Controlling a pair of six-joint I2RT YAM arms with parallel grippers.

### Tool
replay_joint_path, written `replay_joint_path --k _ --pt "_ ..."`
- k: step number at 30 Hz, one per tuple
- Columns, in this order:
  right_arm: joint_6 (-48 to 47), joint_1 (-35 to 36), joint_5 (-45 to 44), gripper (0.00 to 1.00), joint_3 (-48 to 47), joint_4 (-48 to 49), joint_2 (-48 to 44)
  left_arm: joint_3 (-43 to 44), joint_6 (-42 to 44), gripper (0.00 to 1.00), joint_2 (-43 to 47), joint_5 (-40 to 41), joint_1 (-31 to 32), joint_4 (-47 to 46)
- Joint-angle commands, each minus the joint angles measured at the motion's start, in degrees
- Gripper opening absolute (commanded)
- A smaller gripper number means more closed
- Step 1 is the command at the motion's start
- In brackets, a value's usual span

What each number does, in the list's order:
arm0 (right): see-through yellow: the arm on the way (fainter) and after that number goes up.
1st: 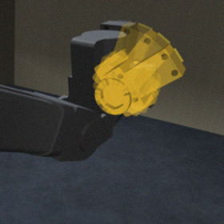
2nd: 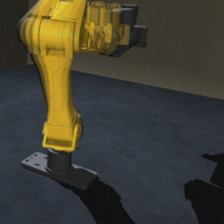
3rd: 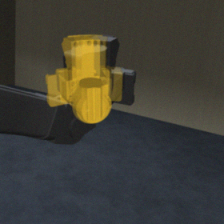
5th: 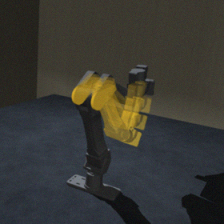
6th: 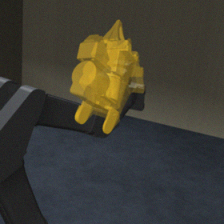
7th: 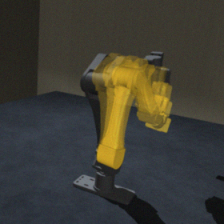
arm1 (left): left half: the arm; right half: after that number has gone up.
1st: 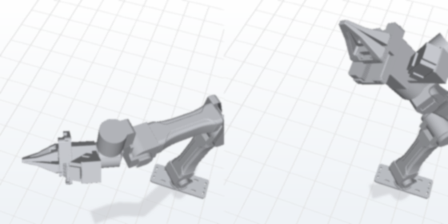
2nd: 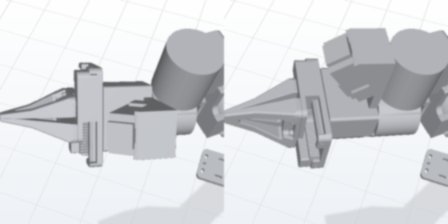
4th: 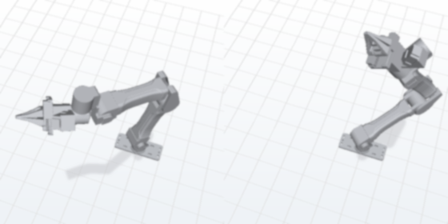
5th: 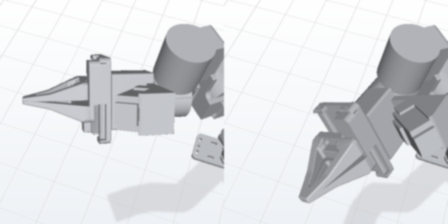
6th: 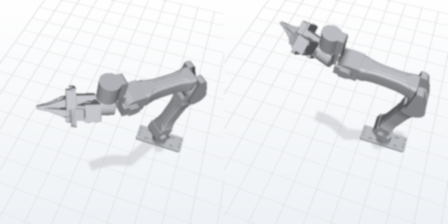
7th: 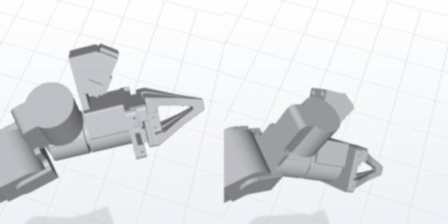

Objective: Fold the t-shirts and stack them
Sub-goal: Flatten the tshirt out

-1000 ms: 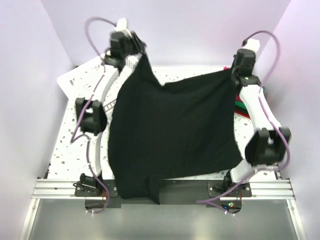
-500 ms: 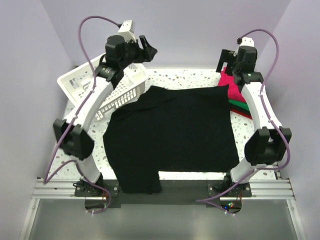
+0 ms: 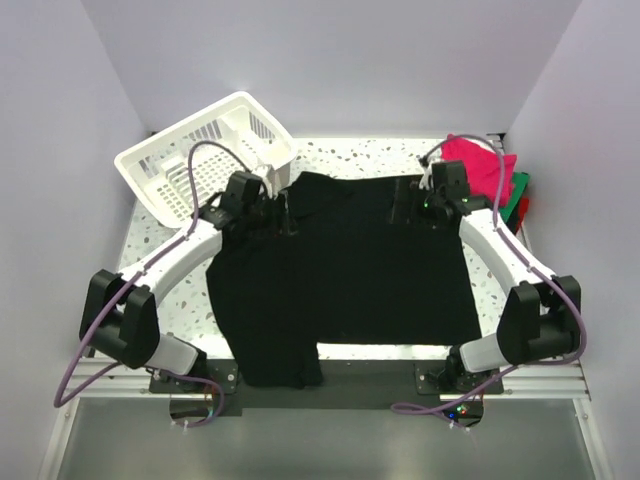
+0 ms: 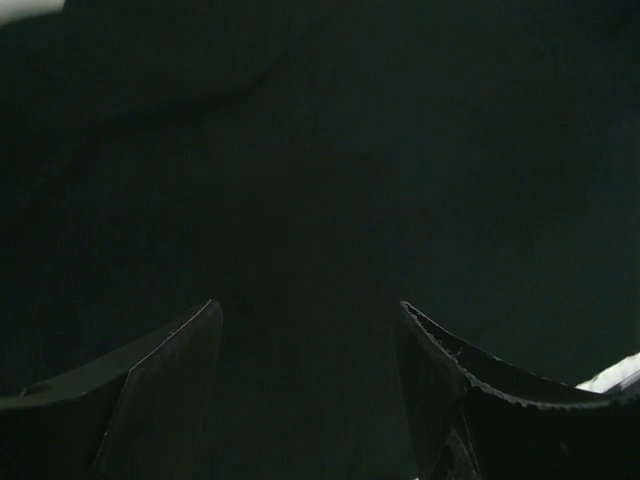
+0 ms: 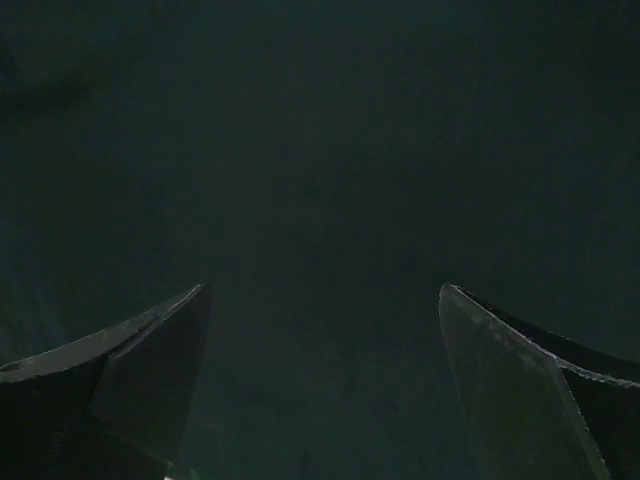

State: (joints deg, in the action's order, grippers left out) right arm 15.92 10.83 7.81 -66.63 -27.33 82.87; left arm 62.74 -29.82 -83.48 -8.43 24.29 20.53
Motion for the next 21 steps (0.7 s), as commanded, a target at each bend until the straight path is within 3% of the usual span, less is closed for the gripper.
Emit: replay_joint_path --k 1,7,21 --pt "4.64 -0.28 3.96 0.99 5.8 -0.89 -2.62 -5.68 -3.65 0.74 6.22 1.39 0.05 3.46" --pt "5.35 -0.2 5.63 0.99 11.17 -1.49 1.4 -10.96 -5.16 0.8 3.6 2.54 -0.12 6.89" --pt "7.37 -1.25 1.86 0.99 6.96 -3.17 15.12 -8.78 0.11 0.81 -12.66 8.25 -1.0 6.28"
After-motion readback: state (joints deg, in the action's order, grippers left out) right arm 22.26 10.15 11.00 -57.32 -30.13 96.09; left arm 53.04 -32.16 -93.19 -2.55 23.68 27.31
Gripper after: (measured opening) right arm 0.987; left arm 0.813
